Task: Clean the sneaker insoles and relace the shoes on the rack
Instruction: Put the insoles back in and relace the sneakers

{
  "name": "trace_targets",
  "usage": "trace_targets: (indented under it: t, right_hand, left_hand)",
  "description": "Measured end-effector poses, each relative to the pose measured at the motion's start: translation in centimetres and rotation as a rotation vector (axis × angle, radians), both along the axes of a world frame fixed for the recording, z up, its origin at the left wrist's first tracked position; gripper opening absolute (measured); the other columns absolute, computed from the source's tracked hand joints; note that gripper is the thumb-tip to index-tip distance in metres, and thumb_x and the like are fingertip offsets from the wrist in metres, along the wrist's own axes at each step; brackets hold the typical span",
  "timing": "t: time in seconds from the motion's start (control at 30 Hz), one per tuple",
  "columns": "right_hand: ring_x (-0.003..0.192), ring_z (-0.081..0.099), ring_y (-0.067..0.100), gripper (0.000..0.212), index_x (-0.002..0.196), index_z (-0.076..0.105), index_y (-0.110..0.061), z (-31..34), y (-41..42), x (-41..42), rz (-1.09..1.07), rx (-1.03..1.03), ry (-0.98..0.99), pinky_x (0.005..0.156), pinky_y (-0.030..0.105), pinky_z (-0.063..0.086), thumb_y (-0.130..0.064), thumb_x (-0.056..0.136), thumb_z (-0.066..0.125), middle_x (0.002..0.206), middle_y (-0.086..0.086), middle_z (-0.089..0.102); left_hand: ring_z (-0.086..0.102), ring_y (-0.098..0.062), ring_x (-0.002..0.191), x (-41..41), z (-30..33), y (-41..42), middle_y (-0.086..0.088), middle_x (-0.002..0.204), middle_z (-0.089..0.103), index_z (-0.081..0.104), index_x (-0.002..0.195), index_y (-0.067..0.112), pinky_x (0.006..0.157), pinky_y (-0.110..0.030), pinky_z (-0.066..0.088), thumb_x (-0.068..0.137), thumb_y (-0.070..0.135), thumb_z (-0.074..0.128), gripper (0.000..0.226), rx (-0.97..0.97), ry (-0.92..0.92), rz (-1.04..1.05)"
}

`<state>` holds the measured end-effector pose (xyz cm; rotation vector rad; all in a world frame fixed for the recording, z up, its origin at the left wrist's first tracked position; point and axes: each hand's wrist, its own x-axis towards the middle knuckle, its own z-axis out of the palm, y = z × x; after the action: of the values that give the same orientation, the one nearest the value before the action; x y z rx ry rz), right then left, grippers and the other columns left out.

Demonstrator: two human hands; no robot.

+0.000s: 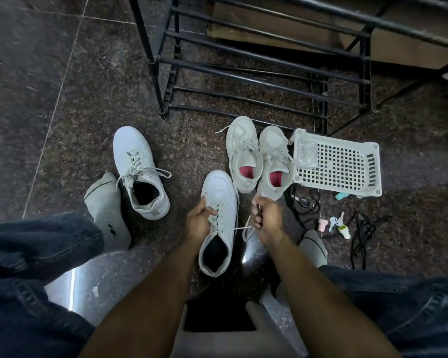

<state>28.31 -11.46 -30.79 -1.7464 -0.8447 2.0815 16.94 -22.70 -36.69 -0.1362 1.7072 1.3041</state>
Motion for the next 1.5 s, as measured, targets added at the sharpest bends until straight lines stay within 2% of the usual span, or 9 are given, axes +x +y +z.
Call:
trace_targets:
  t: [0.13,0.23,0.4,0.57,0.73,0.93,1.17,1.4,1.5]
  right_hand:
    - [0.041,0.030,0.009,0.022,0.071,0.046,-0.017,0.8,-0.2,-1.6,-0.094,-0.206,0.176,0.038,0.020,0.026,-0.016,0.094,0.044,0.052,-0.004,0.041]
    - [0.056,0.047,0.013,0.024,0.074,0.050,-0.011,2.3,-0.7,-2.9,-0.200,-0.330,0.236,0.055,0.023,0.045,-0.018,0.097,0.046,0.064,0.003,0.049]
    - [0.110,0.061,0.025,0.022,0.097,0.062,-0.007,3.4,-0.9,-4.1,-0.063,-0.122,0.186,0.086,0.038,0.052,-0.004,0.098,0.041,0.104,0.009,0.067]
    - [0.080,0.063,0.016,0.028,0.109,0.064,0.009,1.6,-2.0,-2.1,0.569,0.305,-0.185,0.064,0.014,0.054,0.017,0.090,0.047,0.104,0.010,0.065]
    - [0.083,0.070,0.013,0.039,0.067,0.065,-0.035,-1.4,-1.8,-0.1,0.942,0.576,-0.316,0.085,0.038,0.057,0.002,0.078,0.066,0.083,-0.008,0.073]
    - [0.050,0.054,0.006,0.020,0.080,0.069,-0.011,0.7,-0.6,0.8,0.997,0.292,-0.273,0.058,0.025,0.053,0.008,0.083,0.062,0.070,0.002,0.063]
    - [0.052,0.052,0.014,0.054,0.126,0.060,-0.024,2.4,-2.0,0.3,1.261,0.170,-0.230,0.050,0.022,0.048,0.006,0.082,0.050,0.081,0.009,0.065]
    - [0.047,0.051,0.006,0.006,0.088,0.072,-0.014,-0.3,-4.3,0.1,1.004,0.314,-0.128,0.049,0.022,0.044,-0.015,0.090,0.066,0.058,-0.008,0.060]
    - [0.045,0.049,0.004,0.028,0.065,0.067,-0.022,-1.3,-5.1,-0.3,0.856,0.346,-0.162,0.052,0.023,0.041,-0.009,0.089,0.066,0.053,-0.008,0.059]
  left_hand:
    - [0.056,-0.006,0.092,1.0,0.0,-0.7,0.014,0.108,0.059,0.040,0.144,0.031,0.085,-0.024,0.048,0.085,0.018,0.063,0.064,0.074,0.342,-0.675]
    - [0.061,-0.010,0.101,1.1,0.8,-0.9,0.012,0.114,0.063,0.056,0.124,0.030,0.085,-0.031,0.050,0.069,0.061,0.056,0.063,-0.061,0.495,-1.000]
    - [0.065,-0.018,0.083,0.9,0.9,0.2,-0.004,0.088,0.073,0.073,0.081,0.024,0.071,-0.030,0.049,0.096,0.030,0.051,0.027,-0.014,0.152,-0.619]
    - [0.050,-0.014,0.049,-0.3,1.5,0.7,-0.003,0.067,0.067,0.064,0.095,0.008,0.041,-0.020,0.033,0.098,0.028,0.046,0.028,-0.077,-0.052,-0.511]
    - [0.050,-0.013,0.040,-0.5,1.5,0.8,-0.012,0.062,0.055,0.063,0.093,0.003,0.038,-0.021,0.039,0.099,0.031,0.045,0.034,-0.110,-0.092,-0.475]
    - [0.052,-0.015,0.054,-0.9,1.2,0.2,-0.004,0.067,0.066,0.074,0.072,0.012,0.045,-0.022,0.036,0.102,0.031,0.039,0.050,-0.061,-0.052,-0.444]
    - [0.063,-0.021,0.093,-0.3,0.6,0.4,0.000,0.097,0.073,0.076,0.061,0.020,0.071,-0.032,0.046,0.096,0.023,0.047,0.045,-0.015,-0.065,-0.346]
    - [0.062,-0.026,0.108,-0.6,0.9,0.8,-0.005,0.122,0.064,0.078,0.065,0.013,0.088,-0.035,0.053,0.083,0.010,0.060,0.026,-0.005,-0.144,-0.241]
    - [0.067,-0.015,0.074,-0.7,2.0,0.7,-0.008,0.091,0.069,0.075,0.080,0.005,0.060,-0.020,0.052,0.092,0.014,0.056,0.024,-0.029,-0.109,-0.259]
